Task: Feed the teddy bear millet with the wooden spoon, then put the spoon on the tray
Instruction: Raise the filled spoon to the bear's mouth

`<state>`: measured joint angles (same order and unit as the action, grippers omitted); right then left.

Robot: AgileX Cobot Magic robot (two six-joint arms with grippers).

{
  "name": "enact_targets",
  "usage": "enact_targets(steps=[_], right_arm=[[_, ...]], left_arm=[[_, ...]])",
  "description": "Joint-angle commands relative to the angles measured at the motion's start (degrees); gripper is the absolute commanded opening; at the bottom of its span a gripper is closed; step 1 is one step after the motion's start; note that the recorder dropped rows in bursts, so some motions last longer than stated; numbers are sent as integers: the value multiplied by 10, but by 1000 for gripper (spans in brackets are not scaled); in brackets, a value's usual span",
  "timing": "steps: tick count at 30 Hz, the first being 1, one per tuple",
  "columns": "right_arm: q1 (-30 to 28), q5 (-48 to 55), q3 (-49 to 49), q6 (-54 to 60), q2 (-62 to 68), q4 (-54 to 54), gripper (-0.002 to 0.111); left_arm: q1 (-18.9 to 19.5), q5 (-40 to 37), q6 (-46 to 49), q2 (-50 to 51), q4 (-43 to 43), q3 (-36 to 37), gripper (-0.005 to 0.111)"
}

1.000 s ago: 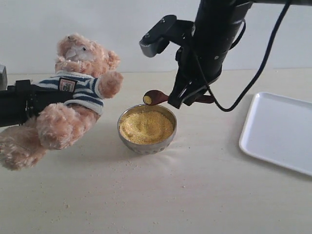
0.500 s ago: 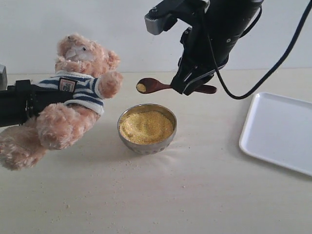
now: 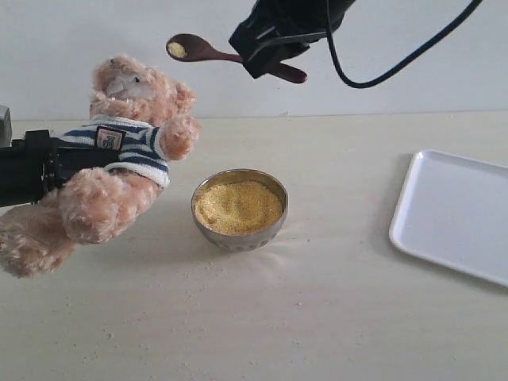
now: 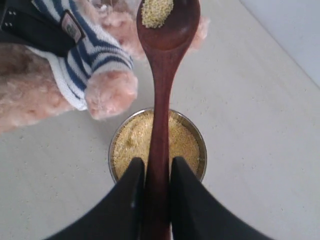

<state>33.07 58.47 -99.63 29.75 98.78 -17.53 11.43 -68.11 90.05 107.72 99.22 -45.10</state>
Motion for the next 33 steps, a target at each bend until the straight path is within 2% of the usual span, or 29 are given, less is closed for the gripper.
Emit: enact_targets(steps=[1,11,18,27,33], right_arm=[[-5,-15,-11,3,2,-23,0],[-4,-1,-90,4,82,-108,0],[13,-16,-90,40,93,-101,0],[76,-64,-90,39,93,46,0],[82,-72,-90,29,112,67,0]], left_arm=[[0,-19,-5,0,7,-3,5],[0,-19,-18,0,7,-3,5],[0,-19,-18,0,7,-3,5],[0,-19,-18,0,7,-3,5],[0,-19,-18,0,7,-3,5]])
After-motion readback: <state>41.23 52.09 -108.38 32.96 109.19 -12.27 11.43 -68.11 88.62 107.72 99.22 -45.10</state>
